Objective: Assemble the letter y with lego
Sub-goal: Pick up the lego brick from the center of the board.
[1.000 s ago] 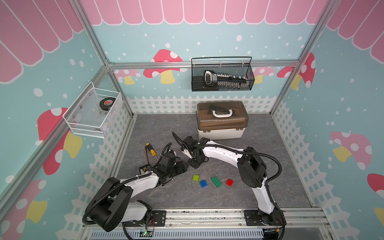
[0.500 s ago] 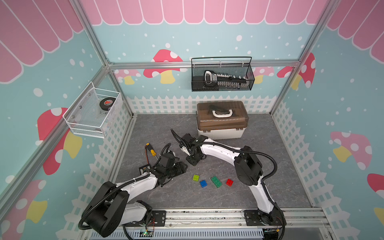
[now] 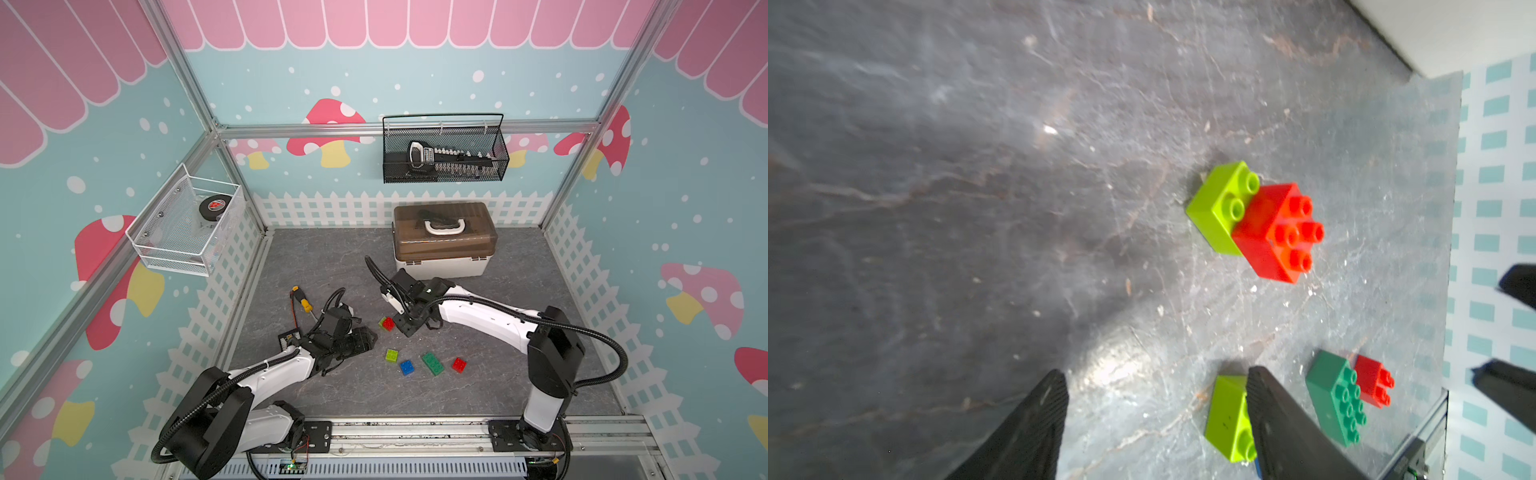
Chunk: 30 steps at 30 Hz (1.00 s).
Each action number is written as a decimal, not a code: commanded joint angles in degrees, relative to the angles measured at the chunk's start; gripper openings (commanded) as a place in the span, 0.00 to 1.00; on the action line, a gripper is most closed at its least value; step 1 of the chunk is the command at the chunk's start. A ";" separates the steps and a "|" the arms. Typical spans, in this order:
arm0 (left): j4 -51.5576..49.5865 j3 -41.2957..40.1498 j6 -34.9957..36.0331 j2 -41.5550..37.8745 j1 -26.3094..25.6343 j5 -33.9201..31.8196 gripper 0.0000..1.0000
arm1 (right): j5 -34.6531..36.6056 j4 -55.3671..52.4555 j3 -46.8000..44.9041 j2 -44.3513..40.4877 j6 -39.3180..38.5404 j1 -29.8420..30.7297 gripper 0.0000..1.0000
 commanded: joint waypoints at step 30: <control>0.66 4.10 -0.66 5.03 -8.92 -0.51 0.70 | -8.44 13.87 -40.33 -24.75 13.78 -13.07 0.60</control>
